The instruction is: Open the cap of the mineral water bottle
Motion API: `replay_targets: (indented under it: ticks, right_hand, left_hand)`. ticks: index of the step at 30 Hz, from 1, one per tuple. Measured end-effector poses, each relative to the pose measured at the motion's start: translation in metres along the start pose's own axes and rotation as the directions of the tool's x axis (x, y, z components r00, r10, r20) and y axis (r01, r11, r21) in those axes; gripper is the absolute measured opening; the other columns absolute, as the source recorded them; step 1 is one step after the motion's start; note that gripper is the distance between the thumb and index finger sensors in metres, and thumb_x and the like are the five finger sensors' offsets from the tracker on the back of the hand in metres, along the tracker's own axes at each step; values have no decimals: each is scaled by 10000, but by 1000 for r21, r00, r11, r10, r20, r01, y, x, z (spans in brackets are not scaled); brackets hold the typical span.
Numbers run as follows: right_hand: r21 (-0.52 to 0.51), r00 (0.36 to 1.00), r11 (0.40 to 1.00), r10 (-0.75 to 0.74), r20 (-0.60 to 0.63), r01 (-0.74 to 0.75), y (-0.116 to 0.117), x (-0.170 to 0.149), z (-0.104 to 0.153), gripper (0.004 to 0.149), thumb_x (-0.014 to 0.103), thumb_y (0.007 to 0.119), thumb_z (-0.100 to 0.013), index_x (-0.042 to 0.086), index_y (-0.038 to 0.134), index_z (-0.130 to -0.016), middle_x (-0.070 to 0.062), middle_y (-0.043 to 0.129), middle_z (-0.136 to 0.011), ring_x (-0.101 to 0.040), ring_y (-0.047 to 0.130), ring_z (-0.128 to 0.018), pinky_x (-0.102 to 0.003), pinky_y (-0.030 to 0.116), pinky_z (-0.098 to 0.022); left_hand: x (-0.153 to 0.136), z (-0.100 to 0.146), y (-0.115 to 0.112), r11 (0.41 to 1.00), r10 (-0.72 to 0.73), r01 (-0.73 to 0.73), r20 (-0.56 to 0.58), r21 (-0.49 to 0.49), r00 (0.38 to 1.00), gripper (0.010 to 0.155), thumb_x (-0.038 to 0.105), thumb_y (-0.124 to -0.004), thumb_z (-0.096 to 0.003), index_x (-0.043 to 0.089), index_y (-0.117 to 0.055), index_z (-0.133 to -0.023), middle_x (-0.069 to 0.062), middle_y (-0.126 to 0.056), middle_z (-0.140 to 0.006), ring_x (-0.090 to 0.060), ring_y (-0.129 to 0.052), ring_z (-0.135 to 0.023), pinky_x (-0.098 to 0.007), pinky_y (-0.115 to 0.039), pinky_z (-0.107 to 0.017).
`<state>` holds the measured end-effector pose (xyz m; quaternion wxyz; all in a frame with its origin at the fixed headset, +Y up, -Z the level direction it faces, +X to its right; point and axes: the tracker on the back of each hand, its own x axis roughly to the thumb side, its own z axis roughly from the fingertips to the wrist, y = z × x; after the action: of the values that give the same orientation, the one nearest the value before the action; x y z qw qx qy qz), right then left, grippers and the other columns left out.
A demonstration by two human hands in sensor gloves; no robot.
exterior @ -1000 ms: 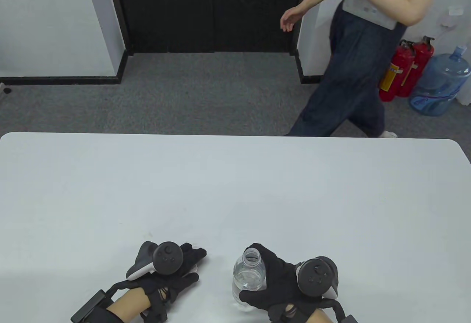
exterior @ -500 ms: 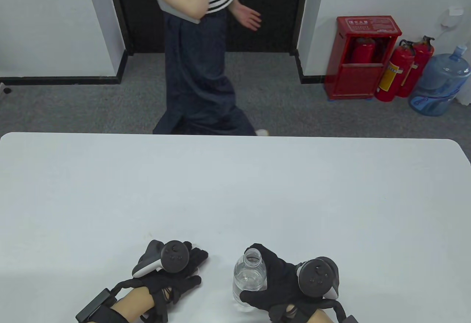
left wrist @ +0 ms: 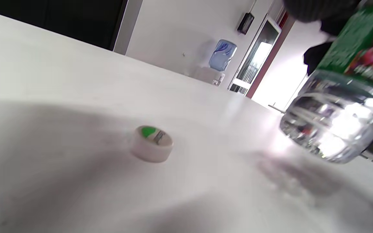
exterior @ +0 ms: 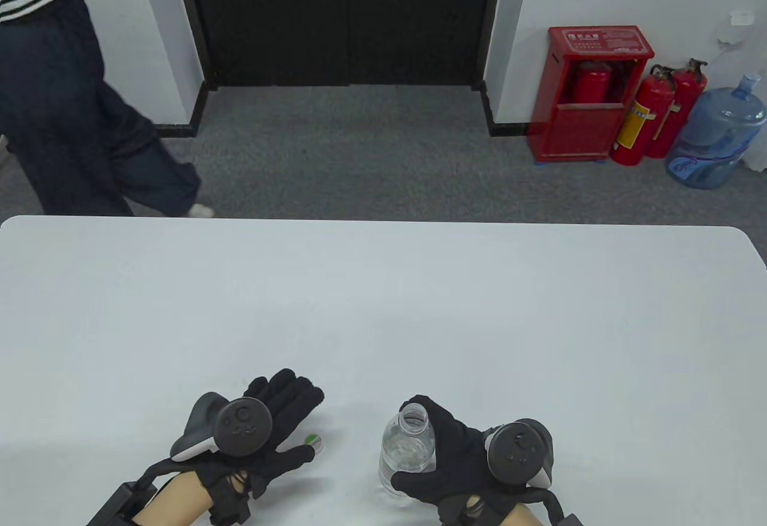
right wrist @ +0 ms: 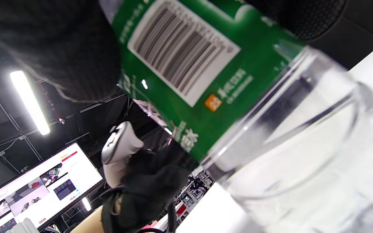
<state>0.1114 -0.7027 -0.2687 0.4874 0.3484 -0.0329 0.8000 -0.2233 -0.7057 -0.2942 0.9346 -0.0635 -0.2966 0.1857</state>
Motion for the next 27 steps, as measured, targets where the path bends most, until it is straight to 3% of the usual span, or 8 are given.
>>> replay_targets:
  ticks: [4,8,19,27]
  right_hand:
    - [1,1000,1000,1,-4,-1,0,0,0,1007,557,946,-300,183,323,-998,-92,625,-981,-446,838,-756,-620,664,-530]
    - [3,1000,1000,5,3,-5,0,0,0,1007,555,947,-301,183,323,-998,-93,625,-981,-447,836,-757,-619,662,-532]
    - [-18,999,999,27,22,-26,-9,12,-3,1012,544,956,-293,169,338,-1001,-92,636,-980,-451,843,-752,-622,666,-529]
    - [-22,996,996,86,-14,-87,-26,2,-31,1008,539,960,-291,179,339,-999,-91,634,-982,-449,841,-761,-622,666,-532]
  left_hand:
    - [-4,15,9,999,-17,16,3,50,1000,826,673,-667,-381,461,-176,-1010,50,-126,-1129,-264,-53,-1093,-601,-150,-769]
    - [-10,19,3,997,-63,63,-8,51,998,851,685,-656,-373,461,-115,-991,47,-70,-1112,-261,-4,-1075,-598,-122,-758]
    - [-13,20,2,997,-62,62,-5,35,998,852,686,-656,-369,458,-119,-991,49,-60,-1109,-255,18,-1068,-595,-105,-754]
    - [-11,20,-1,999,-50,50,8,12,999,854,688,-655,-369,461,-113,-988,46,-57,-1107,-251,23,-1065,-593,-104,-754]
